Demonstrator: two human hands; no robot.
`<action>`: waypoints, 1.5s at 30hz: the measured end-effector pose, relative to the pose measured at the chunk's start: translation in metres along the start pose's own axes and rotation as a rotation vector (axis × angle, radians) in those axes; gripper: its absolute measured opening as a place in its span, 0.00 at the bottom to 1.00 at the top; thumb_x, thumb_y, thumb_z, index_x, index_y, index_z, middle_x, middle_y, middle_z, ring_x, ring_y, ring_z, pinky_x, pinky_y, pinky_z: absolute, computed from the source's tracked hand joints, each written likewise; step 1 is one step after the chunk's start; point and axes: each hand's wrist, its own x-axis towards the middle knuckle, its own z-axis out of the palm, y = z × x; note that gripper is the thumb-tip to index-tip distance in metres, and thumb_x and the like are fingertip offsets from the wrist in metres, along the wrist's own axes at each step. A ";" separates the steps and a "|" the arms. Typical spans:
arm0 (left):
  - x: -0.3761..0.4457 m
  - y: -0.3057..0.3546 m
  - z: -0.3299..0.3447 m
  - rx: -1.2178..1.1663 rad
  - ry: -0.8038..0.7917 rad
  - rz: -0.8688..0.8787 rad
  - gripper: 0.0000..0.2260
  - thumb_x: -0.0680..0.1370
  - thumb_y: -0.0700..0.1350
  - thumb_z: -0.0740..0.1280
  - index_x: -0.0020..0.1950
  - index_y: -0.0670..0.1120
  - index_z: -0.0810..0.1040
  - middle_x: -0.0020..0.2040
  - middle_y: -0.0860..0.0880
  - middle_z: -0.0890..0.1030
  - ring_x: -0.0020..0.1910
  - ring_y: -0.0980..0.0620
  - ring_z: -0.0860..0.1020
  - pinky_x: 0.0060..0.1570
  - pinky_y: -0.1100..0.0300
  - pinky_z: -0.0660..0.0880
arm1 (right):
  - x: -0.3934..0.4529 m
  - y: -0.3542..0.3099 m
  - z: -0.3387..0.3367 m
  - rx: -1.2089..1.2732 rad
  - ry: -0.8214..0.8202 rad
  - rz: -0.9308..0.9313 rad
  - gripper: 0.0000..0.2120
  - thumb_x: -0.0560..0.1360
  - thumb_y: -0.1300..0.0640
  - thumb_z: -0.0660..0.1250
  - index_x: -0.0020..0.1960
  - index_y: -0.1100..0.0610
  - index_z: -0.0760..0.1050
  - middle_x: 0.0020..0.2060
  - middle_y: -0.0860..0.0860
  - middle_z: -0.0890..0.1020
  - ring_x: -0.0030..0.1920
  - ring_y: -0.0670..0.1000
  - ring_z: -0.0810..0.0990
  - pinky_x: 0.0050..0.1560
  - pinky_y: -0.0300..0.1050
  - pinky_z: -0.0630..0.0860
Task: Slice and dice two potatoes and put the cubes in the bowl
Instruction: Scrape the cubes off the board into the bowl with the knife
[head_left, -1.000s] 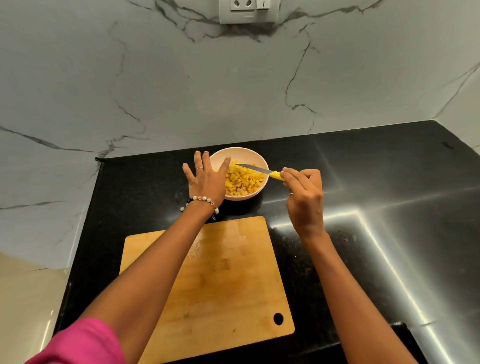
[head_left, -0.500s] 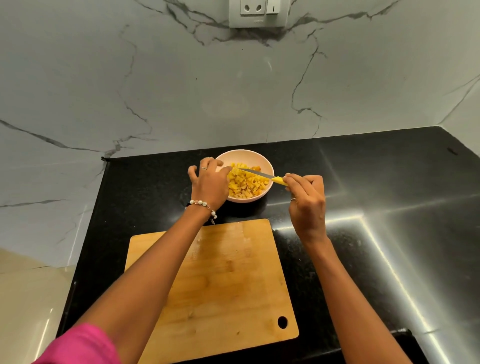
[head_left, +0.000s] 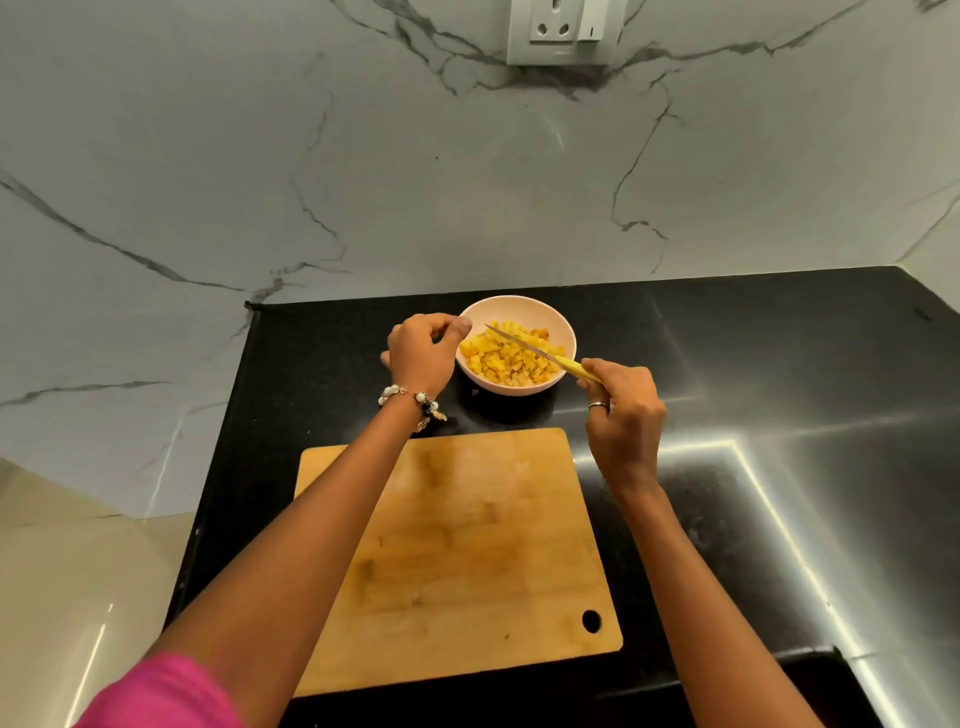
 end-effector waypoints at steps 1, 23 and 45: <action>-0.004 -0.001 -0.005 -0.057 -0.008 -0.001 0.10 0.76 0.52 0.67 0.50 0.48 0.83 0.45 0.52 0.83 0.48 0.52 0.78 0.51 0.49 0.75 | -0.004 -0.006 -0.003 0.046 -0.006 -0.003 0.10 0.72 0.70 0.70 0.53 0.64 0.81 0.44 0.56 0.83 0.43 0.55 0.79 0.40 0.42 0.74; -0.113 -0.061 -0.069 -0.215 0.152 -0.295 0.07 0.78 0.45 0.65 0.48 0.44 0.81 0.37 0.50 0.82 0.38 0.55 0.80 0.39 0.64 0.77 | -0.172 -0.067 -0.013 -0.279 -0.286 -0.088 0.18 0.69 0.73 0.64 0.59 0.70 0.76 0.54 0.65 0.79 0.49 0.64 0.79 0.49 0.57 0.79; -0.008 -0.079 -0.043 0.494 -0.193 -0.054 0.08 0.75 0.46 0.69 0.53 0.53 0.82 0.50 0.52 0.83 0.53 0.50 0.77 0.55 0.52 0.73 | 0.031 -0.094 0.095 -0.595 -0.992 -0.428 0.11 0.80 0.63 0.57 0.58 0.60 0.75 0.52 0.58 0.80 0.52 0.59 0.80 0.45 0.49 0.76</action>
